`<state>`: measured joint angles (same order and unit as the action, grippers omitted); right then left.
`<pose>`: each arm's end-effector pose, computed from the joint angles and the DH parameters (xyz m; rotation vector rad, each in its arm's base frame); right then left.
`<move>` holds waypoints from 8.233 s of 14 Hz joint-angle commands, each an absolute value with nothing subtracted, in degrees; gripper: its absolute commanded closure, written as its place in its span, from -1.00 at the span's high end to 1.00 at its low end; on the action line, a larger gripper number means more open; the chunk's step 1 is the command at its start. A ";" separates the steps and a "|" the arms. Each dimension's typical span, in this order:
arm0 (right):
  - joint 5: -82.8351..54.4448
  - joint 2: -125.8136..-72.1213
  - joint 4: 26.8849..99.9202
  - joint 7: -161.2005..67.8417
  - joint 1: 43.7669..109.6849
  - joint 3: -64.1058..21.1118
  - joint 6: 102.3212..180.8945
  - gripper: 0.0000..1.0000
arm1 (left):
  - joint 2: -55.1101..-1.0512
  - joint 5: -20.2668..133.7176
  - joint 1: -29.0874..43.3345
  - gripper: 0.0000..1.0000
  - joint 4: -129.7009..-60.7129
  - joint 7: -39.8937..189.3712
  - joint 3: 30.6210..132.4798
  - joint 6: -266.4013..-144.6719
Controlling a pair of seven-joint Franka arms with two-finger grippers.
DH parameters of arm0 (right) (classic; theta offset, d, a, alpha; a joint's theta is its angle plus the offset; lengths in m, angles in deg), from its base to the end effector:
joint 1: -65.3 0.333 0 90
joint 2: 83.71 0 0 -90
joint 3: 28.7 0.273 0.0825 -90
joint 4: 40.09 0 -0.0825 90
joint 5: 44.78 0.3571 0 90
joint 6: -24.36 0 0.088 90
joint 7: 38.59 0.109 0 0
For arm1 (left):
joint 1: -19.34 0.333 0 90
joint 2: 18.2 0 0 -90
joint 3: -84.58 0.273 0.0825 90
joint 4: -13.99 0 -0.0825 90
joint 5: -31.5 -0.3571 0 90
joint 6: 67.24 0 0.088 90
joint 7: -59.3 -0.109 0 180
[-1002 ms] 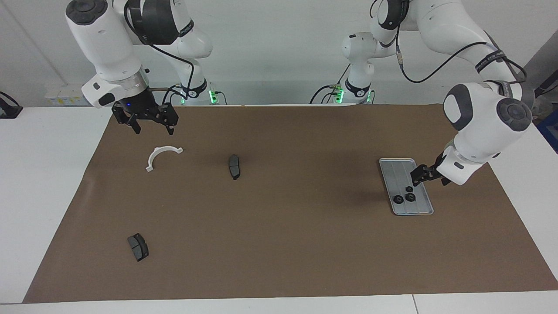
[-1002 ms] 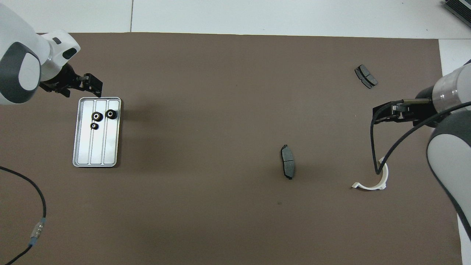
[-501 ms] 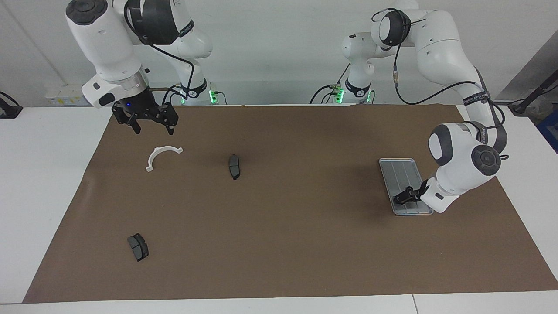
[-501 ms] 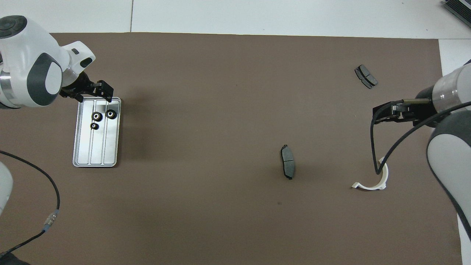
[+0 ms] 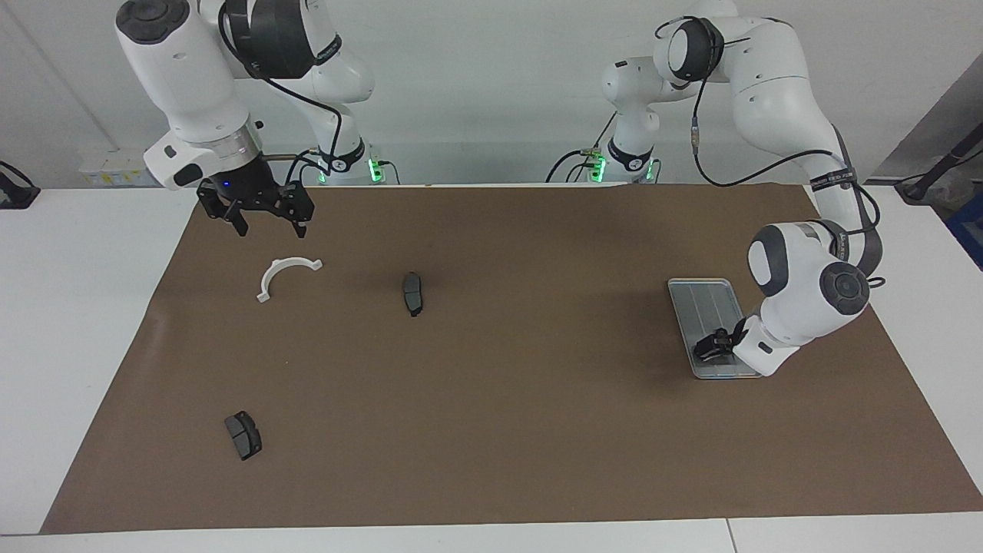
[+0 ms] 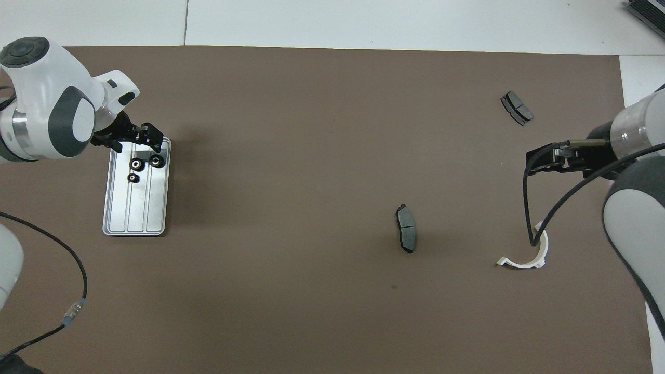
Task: Place bearing gear from tray to pile
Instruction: 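Reach the left gripper down into the tray and grasp a black gear, then lift the gear with the left gripper and carry it toward mid-table, then set the gear down mid-table with the left gripper while the right gripper approaches, then grasp the gear with the right gripper while the left gripper returns, then carry the gear with the right gripper while the left gripper grasps another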
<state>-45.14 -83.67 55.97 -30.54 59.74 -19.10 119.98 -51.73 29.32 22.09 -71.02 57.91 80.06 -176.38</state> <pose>0.5320 0.0370 0.5410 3.1326 -0.1087 -0.0098 0.6417 -0.0102 0.2958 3.1207 -0.0952 -0.2538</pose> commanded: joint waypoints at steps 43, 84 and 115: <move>-44.08 -82.48 57.30 -30.24 59.32 -18.85 120.25 1.00 | -43.95 29.39 20.13 -0.77 -84.55 113.97 80.36 -187.21; -45.13 -91.60 61.60 -11.19 76.45 -18.50 138.51 1.00 | -46.76 30.01 10.88 0.64 -73.10 100.49 81.33 -184.22; -56.65 -119.13 50.00 11.15 93.07 -18.77 154.44 -0.69 | -49.75 29.40 22.86 0.30 -76.98 49.63 81.85 -177.46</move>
